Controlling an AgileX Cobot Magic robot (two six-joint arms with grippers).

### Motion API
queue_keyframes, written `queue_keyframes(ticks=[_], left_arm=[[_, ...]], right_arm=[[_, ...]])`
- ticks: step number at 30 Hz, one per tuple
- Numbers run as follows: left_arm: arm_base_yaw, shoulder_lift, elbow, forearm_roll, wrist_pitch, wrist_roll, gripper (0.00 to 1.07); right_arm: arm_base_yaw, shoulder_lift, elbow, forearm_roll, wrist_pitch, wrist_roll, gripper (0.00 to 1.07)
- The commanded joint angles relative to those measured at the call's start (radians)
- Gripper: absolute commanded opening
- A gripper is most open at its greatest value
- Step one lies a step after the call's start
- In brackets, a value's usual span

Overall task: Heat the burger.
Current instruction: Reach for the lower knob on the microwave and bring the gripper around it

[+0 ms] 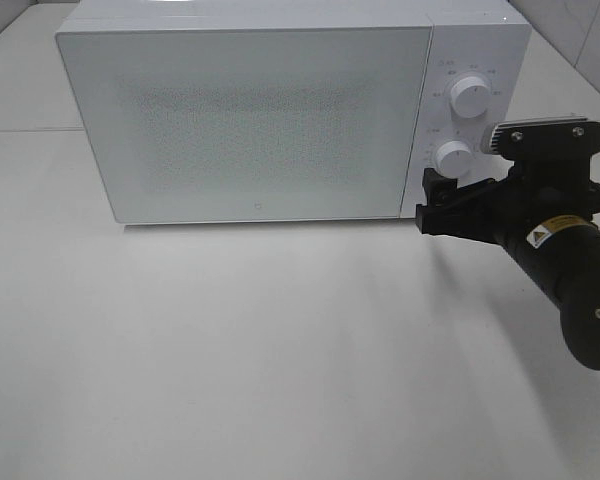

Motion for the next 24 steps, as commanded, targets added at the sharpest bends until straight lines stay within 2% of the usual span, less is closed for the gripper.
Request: queue_keyframes(ticks=[1, 6, 11, 24], left_arm=[[0.002, -0.019, 0.002, 0.003, -0.002, -0.005, 1.01], [0.002, -0.019, 0.002, 0.003, -0.002, -0.005, 1.01], [0.002, -0.019, 0.002, 0.003, -0.002, -0.005, 1.01], [0.002, -0.019, 0.002, 0.003, -0.002, -0.005, 1.01]], right_arm=[[0.002, 0.031, -0.043, 0.01, -0.09, -0.005, 0.91], [0.002, 0.101, -0.13, 0.085, -0.09, -0.001, 0.91], [0.002, 0.128, -0.174, 0.082, -0.09, 0.002, 0.91], [0.002, 0.149, -0.198, 0.081, -0.09, 0.028, 0.9]])
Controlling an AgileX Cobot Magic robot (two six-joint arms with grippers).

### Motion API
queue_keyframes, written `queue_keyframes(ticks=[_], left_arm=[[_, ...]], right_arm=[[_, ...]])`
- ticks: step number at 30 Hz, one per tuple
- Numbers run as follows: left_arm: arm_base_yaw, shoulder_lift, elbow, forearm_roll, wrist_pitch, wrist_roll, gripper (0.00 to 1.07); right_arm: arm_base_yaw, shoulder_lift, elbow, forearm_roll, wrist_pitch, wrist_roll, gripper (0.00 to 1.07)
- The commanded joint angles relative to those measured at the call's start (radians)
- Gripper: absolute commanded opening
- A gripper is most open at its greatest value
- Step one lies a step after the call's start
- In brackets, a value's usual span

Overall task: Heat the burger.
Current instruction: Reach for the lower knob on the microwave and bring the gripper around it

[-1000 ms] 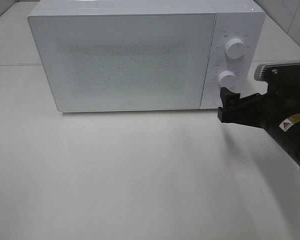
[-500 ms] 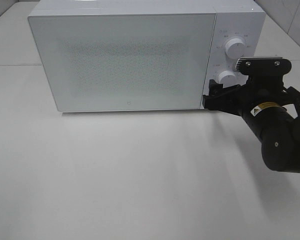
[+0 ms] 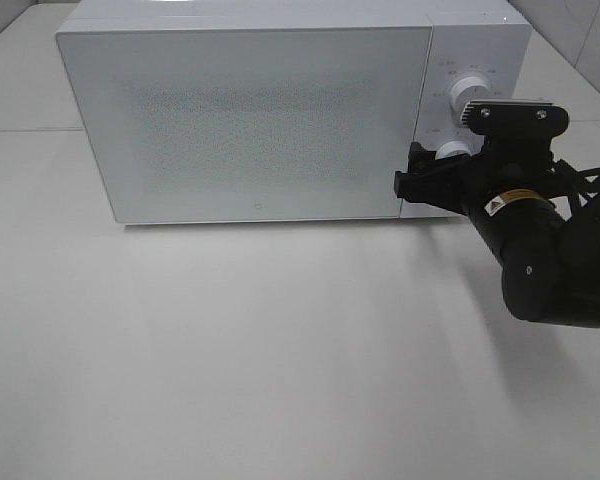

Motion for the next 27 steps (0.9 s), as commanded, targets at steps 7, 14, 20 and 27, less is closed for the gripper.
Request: queue_keyframes(ticks=[7, 14, 20, 27], left_arm=[[0.002, -0.019, 0.002, 0.003, -0.002, -0.005, 1.01], [0.002, -0.019, 0.002, 0.003, -0.002, -0.005, 1.01], [0.002, -0.019, 0.002, 0.003, -0.002, -0.005, 1.01], [0.002, -0.018, 0.002, 0.003, -0.002, -0.005, 1.01]], right_arm=[[0.002, 0.032, -0.009, -0.004, -0.09, 0.003, 0.89], [0.002, 0.047, -0.039, -0.004, -0.09, 0.003, 0.88], [0.002, 0.055, -0.057, -0.004, -0.09, 0.003, 0.87], [0.002, 0.057, -0.065, -0.004, -0.09, 0.003, 0.77]])
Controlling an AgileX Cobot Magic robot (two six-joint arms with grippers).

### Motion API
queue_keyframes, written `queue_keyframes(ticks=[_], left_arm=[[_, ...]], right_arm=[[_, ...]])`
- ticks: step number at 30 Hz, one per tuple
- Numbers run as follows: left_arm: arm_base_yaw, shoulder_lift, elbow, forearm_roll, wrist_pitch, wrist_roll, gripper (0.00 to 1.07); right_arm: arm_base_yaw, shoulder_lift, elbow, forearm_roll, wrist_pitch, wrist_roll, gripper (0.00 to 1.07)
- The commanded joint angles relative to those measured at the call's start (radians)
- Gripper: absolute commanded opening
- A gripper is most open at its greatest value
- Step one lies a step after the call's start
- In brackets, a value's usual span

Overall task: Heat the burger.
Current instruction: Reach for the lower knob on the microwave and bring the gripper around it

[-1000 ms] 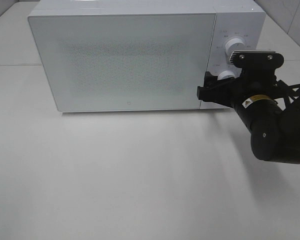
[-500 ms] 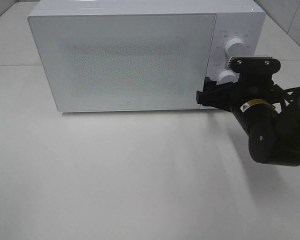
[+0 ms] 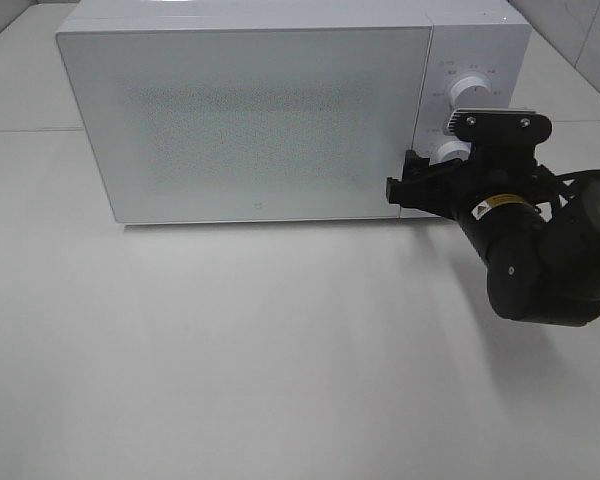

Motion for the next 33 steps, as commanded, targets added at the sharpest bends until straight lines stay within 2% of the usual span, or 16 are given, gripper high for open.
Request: queue_keyframes(ticks=[1, 3, 14, 19, 27, 33], left_arm=[[0.002, -0.018, 0.002, 0.003, -0.002, -0.005, 1.01], [0.002, -0.018, 0.002, 0.003, -0.002, -0.005, 1.01], [0.002, -0.018, 0.002, 0.003, -0.002, -0.005, 1.01], [0.002, -0.018, 0.002, 0.003, -0.002, -0.005, 1.01], [0.002, -0.018, 0.002, 0.003, -0.002, -0.005, 1.01], [0.002, -0.018, 0.002, 0.003, -0.002, -0.005, 1.01]], right_arm=[[0.001, 0.001, -0.021, -0.01, -0.096, 0.0, 0.77], [0.001, 0.001, -0.021, -0.006, -0.096, 0.0, 0.68], [0.001, 0.001, -0.021, -0.005, -0.096, 0.0, 0.48], [0.001, 0.001, -0.021, -0.005, -0.096, 0.0, 0.32], [0.001, 0.001, -0.021, -0.005, -0.096, 0.017, 0.3], [0.001, 0.001, -0.021, 0.03, -0.096, 0.238, 0.3]])
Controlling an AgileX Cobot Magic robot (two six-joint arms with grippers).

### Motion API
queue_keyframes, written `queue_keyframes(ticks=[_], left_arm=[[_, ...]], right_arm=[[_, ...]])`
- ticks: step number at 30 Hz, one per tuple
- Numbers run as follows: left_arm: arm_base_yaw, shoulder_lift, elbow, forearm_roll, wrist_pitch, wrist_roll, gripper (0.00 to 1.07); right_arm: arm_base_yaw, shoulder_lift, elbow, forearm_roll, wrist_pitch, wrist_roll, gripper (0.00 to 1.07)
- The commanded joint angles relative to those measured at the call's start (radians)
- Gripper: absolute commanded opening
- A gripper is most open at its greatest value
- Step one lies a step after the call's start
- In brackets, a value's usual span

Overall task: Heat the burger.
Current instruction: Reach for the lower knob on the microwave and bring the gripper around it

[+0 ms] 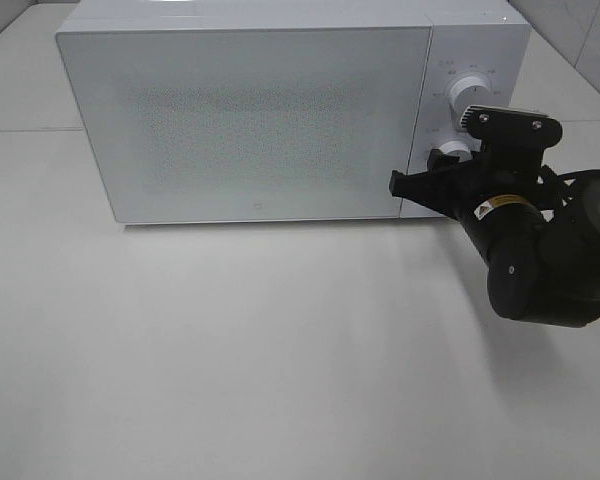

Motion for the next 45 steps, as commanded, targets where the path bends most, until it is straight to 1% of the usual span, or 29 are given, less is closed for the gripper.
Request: queue_keyframes(ticks=[1, 3, 4, 5, 6, 7, 9, 11, 12, 13, 14, 15, 17, 18, 19, 20, 22, 23, 24, 26, 36, 40, 45], left_arm=[[0.002, -0.018, 0.002, 0.003, -0.002, -0.005, 1.01], [0.002, -0.018, 0.002, 0.003, -0.002, -0.005, 1.01], [0.002, -0.018, 0.002, 0.003, -0.002, -0.005, 1.01], [0.002, -0.018, 0.002, 0.003, -0.002, -0.005, 1.01], [0.002, -0.018, 0.002, 0.003, -0.002, -0.005, 1.01], [0.002, -0.018, 0.002, 0.003, -0.002, -0.005, 1.01], [0.002, -0.018, 0.002, 0.003, -0.002, -0.005, 1.01], [0.002, -0.018, 0.002, 0.003, -0.002, -0.005, 1.01], [0.002, -0.018, 0.002, 0.003, -0.002, -0.005, 1.01], [0.002, -0.018, 0.002, 0.003, -0.002, -0.005, 1.01], [0.002, -0.018, 0.002, 0.003, -0.002, -0.005, 1.01], [0.002, -0.018, 0.002, 0.003, -0.002, -0.005, 1.01], [0.002, -0.018, 0.002, 0.003, -0.002, -0.005, 1.01], [0.002, -0.018, 0.002, 0.003, -0.002, -0.005, 1.01], [0.002, -0.018, 0.002, 0.003, -0.002, -0.005, 1.01], [0.002, -0.018, 0.002, 0.003, -0.002, -0.005, 1.01], [0.002, -0.018, 0.002, 0.003, -0.002, -0.005, 1.01], [0.002, -0.018, 0.002, 0.003, -0.002, -0.005, 1.01], [0.002, -0.018, 0.002, 0.003, -0.002, -0.005, 1.01], [0.002, -0.018, 0.002, 0.003, -0.002, -0.005, 1.01], [0.002, -0.018, 0.002, 0.003, -0.002, -0.005, 1.01], [0.002, -0.018, 0.002, 0.003, -0.002, -0.005, 1.01], [0.002, -0.018, 0.002, 0.003, -0.002, -0.005, 1.01]], right_arm=[[0.001, 0.001, -0.02, 0.006, -0.097, 0.136, 0.3], [0.001, 0.001, -0.02, 0.068, -0.097, 0.371, 0.3], [0.001, 0.001, -0.02, 0.068, -0.097, 0.371, 0.3], [0.001, 0.001, -0.02, 0.077, -0.097, 0.432, 0.3], [0.001, 0.001, -0.02, 0.081, -0.097, 0.545, 0.3], [0.001, 0.001, -0.02, 0.081, -0.097, 0.545, 0.3], [0.001, 0.001, -0.02, 0.078, -0.097, 0.7, 0.3], [0.001, 0.001, -0.02, 0.075, -0.097, 0.745, 0.3], [0.001, 0.001, -0.02, 0.074, -0.097, 0.866, 0.3], [0.001, 0.001, -0.02, 0.074, -0.097, 0.866, 0.3], [0.001, 0.001, -0.02, 0.074, -0.097, 0.99, 0.3], [0.001, 0.001, -0.02, 0.074, -0.097, 0.99, 0.3], [0.001, 0.001, -0.02, 0.074, -0.097, 1.162, 0.3], [0.001, 0.001, -0.02, 0.074, -0.097, 1.162, 0.3], [0.001, 0.001, -0.02, 0.072, -0.097, 1.209, 0.3], [0.001, 0.001, -0.02, 0.066, -0.097, 1.323, 0.3], [0.001, 0.001, -0.02, 0.065, -0.097, 1.368, 0.3], [0.001, 0.001, -0.02, 0.064, -0.097, 1.479, 0.3], [0.001, 0.001, -0.02, 0.064, -0.097, 1.479, 0.3], [0.001, 0.001, -0.02, 0.064, -0.097, 1.604, 0.3], [0.001, 0.001, -0.02, 0.068, -0.097, 1.708, 0.3], [0.001, 0.001, -0.02, 0.083, -0.097, 1.786, 0.3], [0.001, 0.001, -0.02, 0.09, -0.097, 1.786, 0.3]])
